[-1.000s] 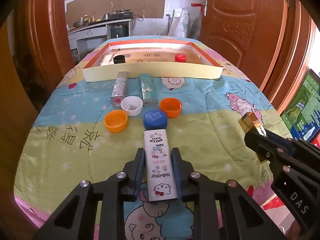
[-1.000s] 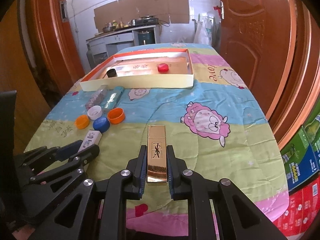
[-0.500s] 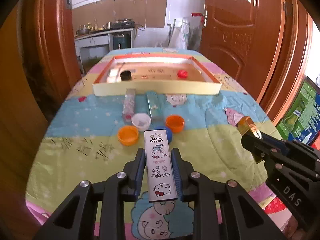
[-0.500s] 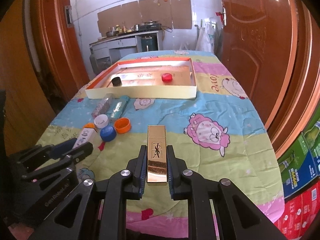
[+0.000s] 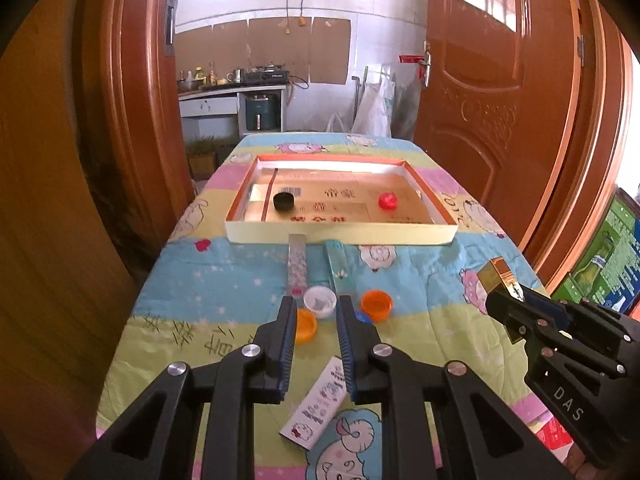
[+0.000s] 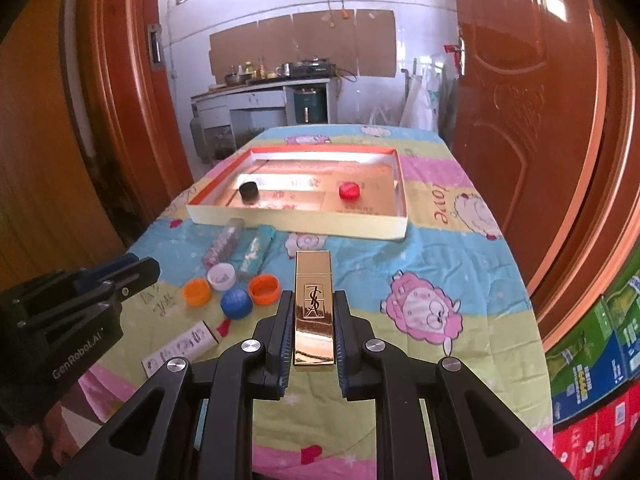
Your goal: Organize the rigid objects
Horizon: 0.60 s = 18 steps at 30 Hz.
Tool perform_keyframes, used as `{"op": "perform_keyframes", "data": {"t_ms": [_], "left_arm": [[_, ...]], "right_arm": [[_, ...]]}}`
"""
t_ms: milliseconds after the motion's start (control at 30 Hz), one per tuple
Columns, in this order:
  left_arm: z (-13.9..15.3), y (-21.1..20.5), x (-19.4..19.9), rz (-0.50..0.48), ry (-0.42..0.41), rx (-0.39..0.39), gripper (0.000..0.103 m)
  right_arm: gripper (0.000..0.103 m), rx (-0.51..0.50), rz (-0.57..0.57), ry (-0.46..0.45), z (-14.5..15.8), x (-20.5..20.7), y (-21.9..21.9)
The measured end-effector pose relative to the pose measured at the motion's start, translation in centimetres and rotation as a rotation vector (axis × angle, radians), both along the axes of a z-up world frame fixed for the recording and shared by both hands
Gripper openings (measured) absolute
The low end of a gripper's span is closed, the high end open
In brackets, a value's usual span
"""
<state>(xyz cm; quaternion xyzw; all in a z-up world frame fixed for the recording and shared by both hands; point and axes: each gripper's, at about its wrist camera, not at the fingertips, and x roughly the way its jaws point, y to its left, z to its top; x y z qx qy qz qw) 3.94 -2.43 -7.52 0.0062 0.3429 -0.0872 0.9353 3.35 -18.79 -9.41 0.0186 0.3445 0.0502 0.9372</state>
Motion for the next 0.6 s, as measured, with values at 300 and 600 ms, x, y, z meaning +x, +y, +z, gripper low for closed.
{"op": "perform_keyframes", "data": {"t_ms": [300, 600], "left_arm": [[-2.2, 1.9, 1.4, -0.045, 0.080, -0.050, 0.021], [-6.5, -0.6, 0.4, -0.292, 0.144, 0.034, 0.024]], "right_arm": [[0.018, 0.017, -0.016, 0.029, -0.9, 0.6, -0.2], [0.018, 0.043, -0.040, 0.053, -2.3, 0.7, -1.0]]}}
